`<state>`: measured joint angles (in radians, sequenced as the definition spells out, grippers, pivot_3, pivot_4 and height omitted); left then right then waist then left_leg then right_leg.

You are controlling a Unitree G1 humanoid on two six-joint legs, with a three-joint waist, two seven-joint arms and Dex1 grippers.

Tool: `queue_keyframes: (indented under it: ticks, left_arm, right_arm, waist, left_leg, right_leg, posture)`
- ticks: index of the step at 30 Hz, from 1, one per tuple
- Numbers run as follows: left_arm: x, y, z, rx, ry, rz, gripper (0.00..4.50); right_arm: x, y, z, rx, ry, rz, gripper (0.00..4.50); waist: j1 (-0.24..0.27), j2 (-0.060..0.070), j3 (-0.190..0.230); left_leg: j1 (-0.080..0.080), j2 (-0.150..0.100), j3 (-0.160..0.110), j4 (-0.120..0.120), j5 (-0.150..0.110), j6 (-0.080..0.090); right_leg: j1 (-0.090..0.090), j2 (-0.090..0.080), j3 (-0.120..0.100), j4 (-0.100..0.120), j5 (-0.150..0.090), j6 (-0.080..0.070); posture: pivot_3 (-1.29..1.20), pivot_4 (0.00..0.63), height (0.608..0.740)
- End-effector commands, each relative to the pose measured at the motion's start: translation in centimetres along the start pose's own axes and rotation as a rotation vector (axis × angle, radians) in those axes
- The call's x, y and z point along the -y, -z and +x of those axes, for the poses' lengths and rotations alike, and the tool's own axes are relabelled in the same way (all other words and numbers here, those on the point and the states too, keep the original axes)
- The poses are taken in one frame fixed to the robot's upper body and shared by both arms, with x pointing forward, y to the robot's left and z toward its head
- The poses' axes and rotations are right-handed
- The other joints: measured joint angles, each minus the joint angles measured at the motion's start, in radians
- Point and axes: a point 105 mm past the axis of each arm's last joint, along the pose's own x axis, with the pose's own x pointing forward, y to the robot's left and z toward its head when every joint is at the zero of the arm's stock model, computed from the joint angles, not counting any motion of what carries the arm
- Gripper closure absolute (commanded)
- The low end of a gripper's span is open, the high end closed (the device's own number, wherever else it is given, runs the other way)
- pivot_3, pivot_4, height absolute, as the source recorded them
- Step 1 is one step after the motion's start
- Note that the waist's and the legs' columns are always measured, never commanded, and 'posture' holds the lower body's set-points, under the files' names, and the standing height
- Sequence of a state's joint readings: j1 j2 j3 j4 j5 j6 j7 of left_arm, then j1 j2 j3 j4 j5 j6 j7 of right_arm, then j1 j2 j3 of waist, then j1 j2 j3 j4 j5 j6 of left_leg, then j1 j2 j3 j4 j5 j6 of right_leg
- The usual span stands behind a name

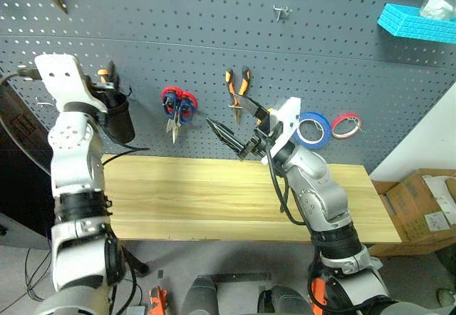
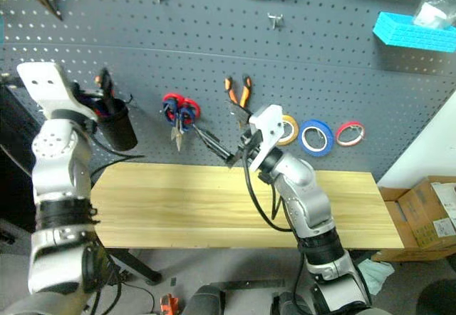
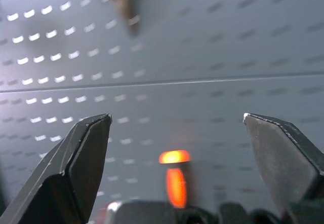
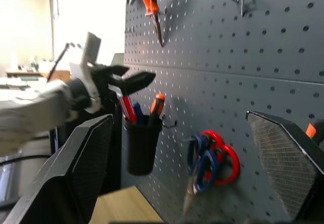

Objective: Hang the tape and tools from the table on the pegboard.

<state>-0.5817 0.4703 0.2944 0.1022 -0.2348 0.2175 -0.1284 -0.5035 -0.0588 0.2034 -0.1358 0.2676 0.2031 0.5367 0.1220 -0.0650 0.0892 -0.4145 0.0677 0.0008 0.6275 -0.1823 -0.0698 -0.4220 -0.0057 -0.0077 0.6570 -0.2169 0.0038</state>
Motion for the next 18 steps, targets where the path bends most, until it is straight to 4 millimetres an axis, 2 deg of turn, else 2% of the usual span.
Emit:
queue_keyframes:
  ticks: [1, 4, 6, 7, 11, 14, 16, 18]
  left_arm:
    - [3.0, -1.3, -1.6, 0.018, 0.110, -0.069, 0.01]
    - [5.7, 0.4, -4.4, -0.049, 0.177, -0.117, 0.01]
    - [6.5, 1.3, -5.7, -0.089, 0.195, -0.135, 0.01]
    - [7.0, 2.3, -6.6, -0.132, 0.201, -0.145, 0.01]
    - [6.7, 6.8, -9.3, -0.309, 0.149, -0.168, 0.01]
    - [5.7, 10.0, -11.1, -0.408, 0.111, -0.130, 0.01]
    - [5.2, 11.3, -11.7, -0.450, 0.096, -0.120, 0.01]
    - [4.8, 12.8, -12.1, -0.505, 0.081, -0.131, 0.01]
  right_arm:
    - [0.2, -0.4, -0.4, -0.011, 0.042, -0.120, 0.00]
    - [0.8, 0.8, -1.3, -0.061, 0.103, -0.154, 0.00]
    - [0.9, 1.5, -1.8, -0.095, 0.129, -0.172, 0.00]
    - [1.5, 2.4, -2.5, -0.151, 0.179, -0.183, 0.00]
    - [3.3, 6.0, -5.8, -0.352, 0.363, -0.177, 0.00]
    - [4.6, 9.1, -9.4, -0.520, 0.510, -0.130, 0.00]
    - [4.8, 10.2, -10.9, -0.577, 0.534, -0.142, 0.00]
    - [5.8, 11.0, -13.0, -0.616, 0.647, -0.094, 0.00]
  waist:
    - [0.003, -0.001, -0.001]
    - [0.006, 0.002, -0.005]
    - [0.009, 0.006, -0.011]
    - [0.010, 0.007, -0.012]
    - [0.012, 0.013, -0.022]
    - [0.012, 0.015, -0.024]
    - [0.011, 0.018, -0.025]
    - [0.010, 0.019, -0.026]
  left_leg:
    - [0.000, 0.000, 0.000, 0.000, 0.000, 0.000]
    - [0.002, 0.002, 0.001, 0.000, 0.000, 0.000]
    - [0.003, 0.002, 0.002, 0.000, 0.000, 0.000]
    - [0.003, 0.002, 0.002, 0.000, 0.000, 0.000]
    - [0.006, 0.002, 0.002, -0.001, 0.000, 0.000]
    - [0.007, 0.002, 0.001, -0.001, 0.000, 0.000]
    - [0.007, 0.001, 0.001, 0.000, -0.002, -0.003]
    - [0.007, 0.001, 0.001, 0.000, -0.004, -0.005]
  right_leg:
    - [0.000, 0.000, 0.000, 0.000, -0.001, 0.001]
    - [0.000, 0.001, 0.000, 0.000, 0.000, 0.000]
    - [0.000, 0.001, 0.000, 0.000, -0.001, -0.001]
    - [0.000, 0.001, 0.001, 0.000, -0.001, -0.001]
    - [0.002, 0.001, 0.001, 0.000, -0.006, -0.008]
    - [0.002, 0.001, 0.001, 0.001, -0.006, -0.008]
    - [0.002, 0.001, 0.001, 0.000, -0.006, -0.008]
    - [0.002, 0.000, 0.000, -0.001, -0.006, -0.008]
  posture:
    - [0.26, 0.000, 0.740]
    - [0.26, 0.000, 0.740]
    - [0.27, 0.000, 0.740]
    - [0.27, 0.000, 0.740]
    - [0.26, 0.000, 0.740]
    - [0.25, 0.000, 0.740]
    - [0.25, 0.000, 0.740]
    - [0.24, 0.000, 0.740]
